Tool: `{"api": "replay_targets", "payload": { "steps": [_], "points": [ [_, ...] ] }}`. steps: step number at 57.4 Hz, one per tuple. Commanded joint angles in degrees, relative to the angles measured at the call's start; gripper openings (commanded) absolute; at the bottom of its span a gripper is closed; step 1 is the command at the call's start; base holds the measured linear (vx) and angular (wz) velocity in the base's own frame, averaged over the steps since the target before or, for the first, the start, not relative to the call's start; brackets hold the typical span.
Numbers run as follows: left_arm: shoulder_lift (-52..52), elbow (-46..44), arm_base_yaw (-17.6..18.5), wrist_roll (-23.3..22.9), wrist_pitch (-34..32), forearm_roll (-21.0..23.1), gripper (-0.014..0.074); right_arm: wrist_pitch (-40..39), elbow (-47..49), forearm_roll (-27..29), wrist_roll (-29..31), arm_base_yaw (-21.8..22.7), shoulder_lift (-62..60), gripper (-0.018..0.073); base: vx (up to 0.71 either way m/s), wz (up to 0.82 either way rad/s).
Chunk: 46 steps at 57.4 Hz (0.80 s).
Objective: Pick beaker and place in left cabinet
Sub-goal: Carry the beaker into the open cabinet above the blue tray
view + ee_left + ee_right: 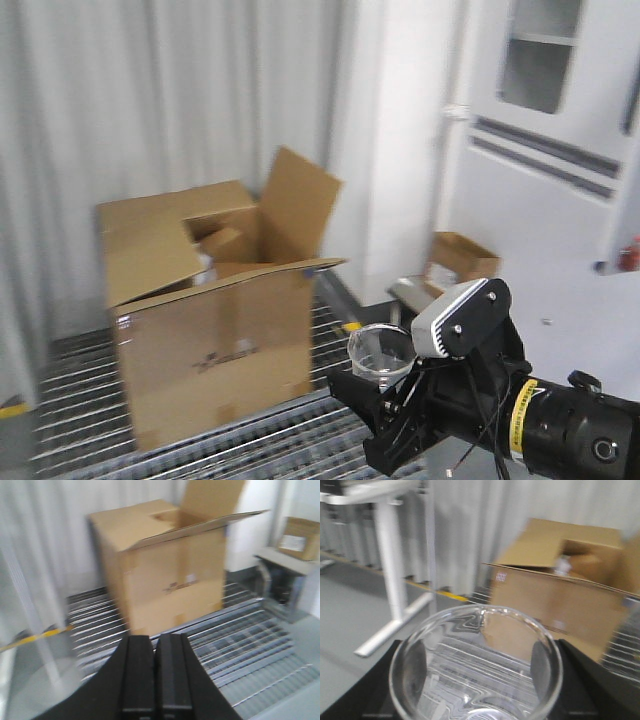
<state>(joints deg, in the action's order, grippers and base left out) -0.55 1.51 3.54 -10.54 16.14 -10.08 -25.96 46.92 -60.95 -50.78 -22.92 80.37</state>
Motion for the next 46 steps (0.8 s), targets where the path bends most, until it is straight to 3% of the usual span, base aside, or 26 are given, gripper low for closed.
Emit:
{"api": "replay_targets", "payload": {
  "steps": [1, 46],
  "points": [
    [-0.99, -0.54, 0.04, -0.20, -4.77, 0.11, 0.0004, -3.03, 1.89, 1.54, -0.09, 0.22, -1.96, 0.0226, 0.29, -0.79],
    [-0.99, -0.54, 0.04, -0.20, -4.77, 0.11, 0.0004, -3.17, 1.89, 1.54, -0.09, 0.22, -1.96, 0.0226, 0.27, -0.70]
  ]
}}
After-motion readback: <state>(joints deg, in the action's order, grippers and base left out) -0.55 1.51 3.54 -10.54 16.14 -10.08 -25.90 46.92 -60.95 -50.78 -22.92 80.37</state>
